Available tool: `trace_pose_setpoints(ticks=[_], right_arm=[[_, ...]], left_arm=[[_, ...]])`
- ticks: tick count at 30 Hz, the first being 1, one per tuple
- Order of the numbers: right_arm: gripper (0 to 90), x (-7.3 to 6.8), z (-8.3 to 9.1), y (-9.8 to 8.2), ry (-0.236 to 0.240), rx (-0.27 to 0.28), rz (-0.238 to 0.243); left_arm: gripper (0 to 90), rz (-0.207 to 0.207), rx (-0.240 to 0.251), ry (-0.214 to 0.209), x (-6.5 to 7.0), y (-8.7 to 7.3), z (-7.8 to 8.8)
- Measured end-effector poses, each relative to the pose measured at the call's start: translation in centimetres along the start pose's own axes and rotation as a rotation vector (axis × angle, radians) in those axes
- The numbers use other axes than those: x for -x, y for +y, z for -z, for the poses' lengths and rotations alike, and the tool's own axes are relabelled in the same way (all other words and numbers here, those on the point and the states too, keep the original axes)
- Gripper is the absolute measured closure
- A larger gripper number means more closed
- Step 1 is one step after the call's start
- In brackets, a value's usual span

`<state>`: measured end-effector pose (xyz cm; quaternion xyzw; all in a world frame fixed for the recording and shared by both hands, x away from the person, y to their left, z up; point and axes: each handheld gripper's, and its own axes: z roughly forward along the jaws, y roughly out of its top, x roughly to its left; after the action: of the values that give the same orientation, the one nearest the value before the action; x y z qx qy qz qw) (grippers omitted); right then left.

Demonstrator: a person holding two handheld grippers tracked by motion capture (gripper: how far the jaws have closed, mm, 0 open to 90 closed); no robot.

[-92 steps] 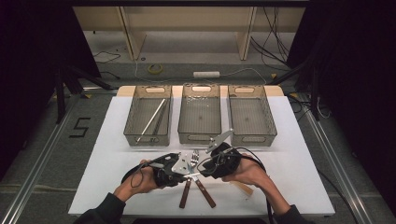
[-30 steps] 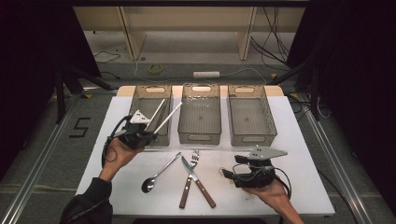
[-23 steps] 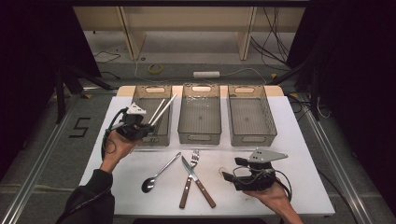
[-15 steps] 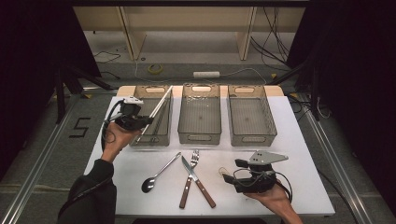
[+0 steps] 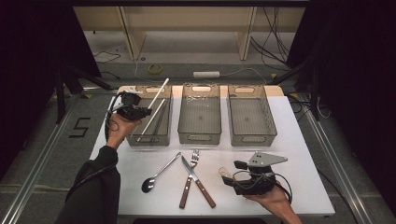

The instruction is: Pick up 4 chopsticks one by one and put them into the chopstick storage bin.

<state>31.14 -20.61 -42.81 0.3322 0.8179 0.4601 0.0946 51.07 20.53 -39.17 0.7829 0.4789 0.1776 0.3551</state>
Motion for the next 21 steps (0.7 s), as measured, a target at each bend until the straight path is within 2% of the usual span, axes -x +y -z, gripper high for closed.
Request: trace_pose_setpoints(ticks=[6, 10, 16, 18, 21], right_arm=[[28.2, -0.1, 0.0, 0.0, 0.006, -0.002, 0.003], [28.2, -0.2, -0.1, -0.1, 0.006, -0.005, 0.008], [28.3, -0.2, -0.1, -0.1, 0.009, -0.002, 0.01], [28.3, -0.2, -0.1, -0.1, 0.008, -0.004, 0.011], [28.3, -0.2, -0.2, -0.1, 0.009, -0.006, 0.013]], left_arm=[[83.7, 0.007, -0.008, 0.025, -0.9, 0.4, -0.8], [83.6, -0.013, -0.008, 0.053, -1.0, 0.7, -1.2], [83.4, 0.005, -0.017, 0.061, -1.6, 0.2, -2.1], [83.4, 0.025, -0.022, 0.063, -1.9, 0.0, -2.4], [83.4, 0.022, -0.033, 0.075, -2.1, -0.2, -2.7]])
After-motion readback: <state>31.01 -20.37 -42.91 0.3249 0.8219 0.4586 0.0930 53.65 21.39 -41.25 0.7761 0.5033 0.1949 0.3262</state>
